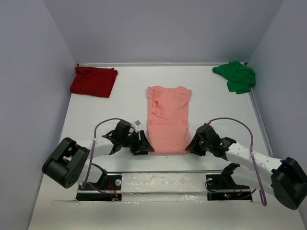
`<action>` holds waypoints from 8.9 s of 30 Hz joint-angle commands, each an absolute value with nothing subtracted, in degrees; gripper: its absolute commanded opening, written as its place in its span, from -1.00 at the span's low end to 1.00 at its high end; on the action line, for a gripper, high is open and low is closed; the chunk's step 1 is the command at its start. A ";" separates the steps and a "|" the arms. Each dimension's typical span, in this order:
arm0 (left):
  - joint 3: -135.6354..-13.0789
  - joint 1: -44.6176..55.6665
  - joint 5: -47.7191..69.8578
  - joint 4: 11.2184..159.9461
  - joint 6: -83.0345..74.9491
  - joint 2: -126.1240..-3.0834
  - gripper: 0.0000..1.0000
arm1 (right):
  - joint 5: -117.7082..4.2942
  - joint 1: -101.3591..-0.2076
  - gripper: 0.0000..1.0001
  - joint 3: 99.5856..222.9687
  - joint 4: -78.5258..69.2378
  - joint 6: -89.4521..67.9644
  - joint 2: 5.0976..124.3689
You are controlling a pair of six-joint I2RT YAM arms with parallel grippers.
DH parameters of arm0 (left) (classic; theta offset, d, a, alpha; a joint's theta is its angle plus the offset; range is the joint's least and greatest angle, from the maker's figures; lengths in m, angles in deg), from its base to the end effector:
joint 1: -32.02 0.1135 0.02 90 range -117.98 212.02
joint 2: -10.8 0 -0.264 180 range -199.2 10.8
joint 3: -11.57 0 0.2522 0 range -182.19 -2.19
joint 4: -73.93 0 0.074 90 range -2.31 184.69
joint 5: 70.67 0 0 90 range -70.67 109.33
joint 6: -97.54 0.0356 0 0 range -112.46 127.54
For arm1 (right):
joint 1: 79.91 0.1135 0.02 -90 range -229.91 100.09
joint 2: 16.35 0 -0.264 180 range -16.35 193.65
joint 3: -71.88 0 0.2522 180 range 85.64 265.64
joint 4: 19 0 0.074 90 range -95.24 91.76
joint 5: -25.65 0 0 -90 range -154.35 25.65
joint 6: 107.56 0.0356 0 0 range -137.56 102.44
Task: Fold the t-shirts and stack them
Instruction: Grab one side of the 2/3 rectangular tshirt with both arms, then fold the long partially folded tshirt into a neat square
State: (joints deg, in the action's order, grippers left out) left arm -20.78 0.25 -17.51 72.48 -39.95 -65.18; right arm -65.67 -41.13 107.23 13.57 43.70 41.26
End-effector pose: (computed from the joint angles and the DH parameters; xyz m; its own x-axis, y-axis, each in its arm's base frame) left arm 0.1712 -0.1311 0.1268 -0.9748 -0.0902 -0.2040 0.1192 0.5623 -0.8183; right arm 0.1370 0.1090 0.1513 -0.8464 0.4444 -0.2935 0.2626 0.8277 0.4960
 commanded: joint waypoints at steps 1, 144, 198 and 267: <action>-18.36 0.30 -14.68 75.65 -38.16 -66.45 0.04 | -66.37 -40.45 -0.58 106.65 13.92 43.79 42.27; -88.84 8.03 -4.66 111.15 -19.71 -93.95 -1.00 | -74.20 -56.43 -1.00 177.38 31.41 -3.13 88.76; -60.39 -8.13 6.93 109.13 -32.44 -60.14 -1.00 | -87.45 -39.84 -1.00 157.37 41.77 11.17 63.55; -83.05 11.45 18.44 110.45 -19.70 -89.40 -1.00 | -80.61 -50.20 -1.00 216.15 43.37 -16.68 115.48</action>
